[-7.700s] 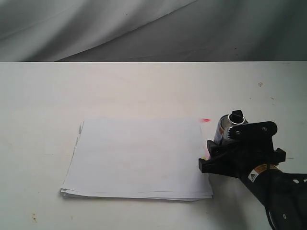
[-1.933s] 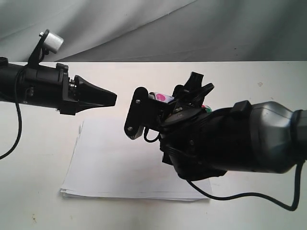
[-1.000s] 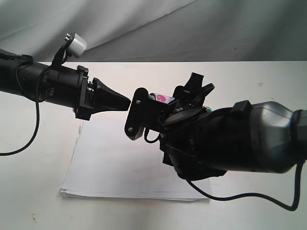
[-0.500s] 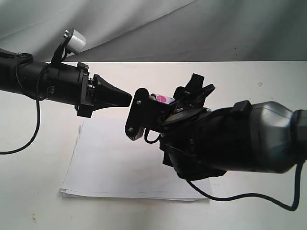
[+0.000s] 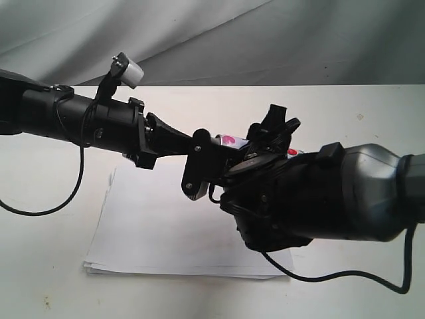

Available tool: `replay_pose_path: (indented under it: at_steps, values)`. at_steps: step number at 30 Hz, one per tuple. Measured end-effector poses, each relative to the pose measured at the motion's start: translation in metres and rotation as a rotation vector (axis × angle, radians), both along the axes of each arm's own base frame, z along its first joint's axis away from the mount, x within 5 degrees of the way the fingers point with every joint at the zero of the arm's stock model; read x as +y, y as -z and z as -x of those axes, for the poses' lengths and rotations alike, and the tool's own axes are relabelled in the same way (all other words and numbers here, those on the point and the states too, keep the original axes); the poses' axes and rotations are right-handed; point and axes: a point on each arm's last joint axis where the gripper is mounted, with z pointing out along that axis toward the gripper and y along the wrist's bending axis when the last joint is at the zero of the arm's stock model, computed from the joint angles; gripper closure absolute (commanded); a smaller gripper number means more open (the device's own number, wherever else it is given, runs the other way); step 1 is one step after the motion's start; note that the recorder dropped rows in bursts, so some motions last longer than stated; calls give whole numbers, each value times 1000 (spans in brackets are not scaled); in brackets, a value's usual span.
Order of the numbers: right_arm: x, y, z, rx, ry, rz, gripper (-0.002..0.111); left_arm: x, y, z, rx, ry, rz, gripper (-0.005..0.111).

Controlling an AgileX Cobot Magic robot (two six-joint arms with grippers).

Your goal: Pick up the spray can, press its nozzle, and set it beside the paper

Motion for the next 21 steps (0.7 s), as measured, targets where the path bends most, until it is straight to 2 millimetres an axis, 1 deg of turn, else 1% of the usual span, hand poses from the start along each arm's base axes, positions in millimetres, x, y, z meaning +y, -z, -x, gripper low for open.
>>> replay_pose_path:
  at_steps: [6, 21]
  values:
    - [1, 0, 0, 2, -7, -11, 108, 0, -2, -5, -24, -1, -18, 107]
    - [2, 1, -1, 4, -18, -25, 108, 1, -2, -5, -28, -2, -28, 107]
